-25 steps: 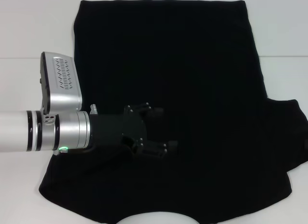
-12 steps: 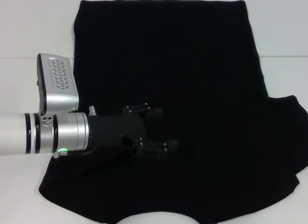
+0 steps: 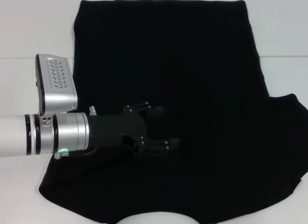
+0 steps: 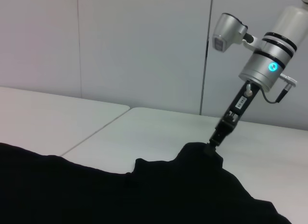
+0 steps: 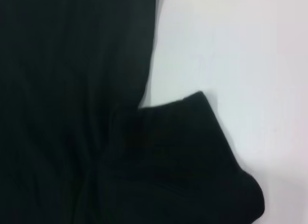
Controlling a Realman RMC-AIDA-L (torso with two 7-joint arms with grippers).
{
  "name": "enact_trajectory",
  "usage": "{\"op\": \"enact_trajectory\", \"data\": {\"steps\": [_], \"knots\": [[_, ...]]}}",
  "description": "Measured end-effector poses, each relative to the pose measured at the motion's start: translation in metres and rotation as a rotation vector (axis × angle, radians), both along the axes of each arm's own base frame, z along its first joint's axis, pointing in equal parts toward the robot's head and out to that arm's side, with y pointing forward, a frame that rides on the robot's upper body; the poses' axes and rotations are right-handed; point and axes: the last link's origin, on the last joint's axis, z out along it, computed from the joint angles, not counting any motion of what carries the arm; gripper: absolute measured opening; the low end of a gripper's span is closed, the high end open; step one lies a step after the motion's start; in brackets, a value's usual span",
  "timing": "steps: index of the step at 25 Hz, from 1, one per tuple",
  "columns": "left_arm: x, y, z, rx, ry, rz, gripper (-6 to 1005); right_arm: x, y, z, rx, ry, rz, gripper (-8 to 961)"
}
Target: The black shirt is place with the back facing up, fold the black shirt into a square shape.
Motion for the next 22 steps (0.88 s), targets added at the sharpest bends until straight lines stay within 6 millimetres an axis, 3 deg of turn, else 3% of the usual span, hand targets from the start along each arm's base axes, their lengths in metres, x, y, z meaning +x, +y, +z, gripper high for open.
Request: {"op": "enact_trajectory", "data": {"steps": [6,10,14,22], "knots": [[0.0,0.0,0.0,0.001,-0.003,0.006,936,-0.018,0.015,0.006,0.012,-0.011,0.052,9],[0.0,0.001,0.0,0.001,-0.005,0.013,935,-0.033,0.023,-0.001,-0.016,-0.004,0.089,9],[0.0,0.002,0.001,0.004,-0.006,0.018,935,-0.054,0.029,-0.015,-0.078,0.008,0.149,10],[0.002,0.005,0.006,0.02,-0.024,0.026,934,-0.116,0.049,-0.058,-0.223,-0.031,0.307,9]]}}
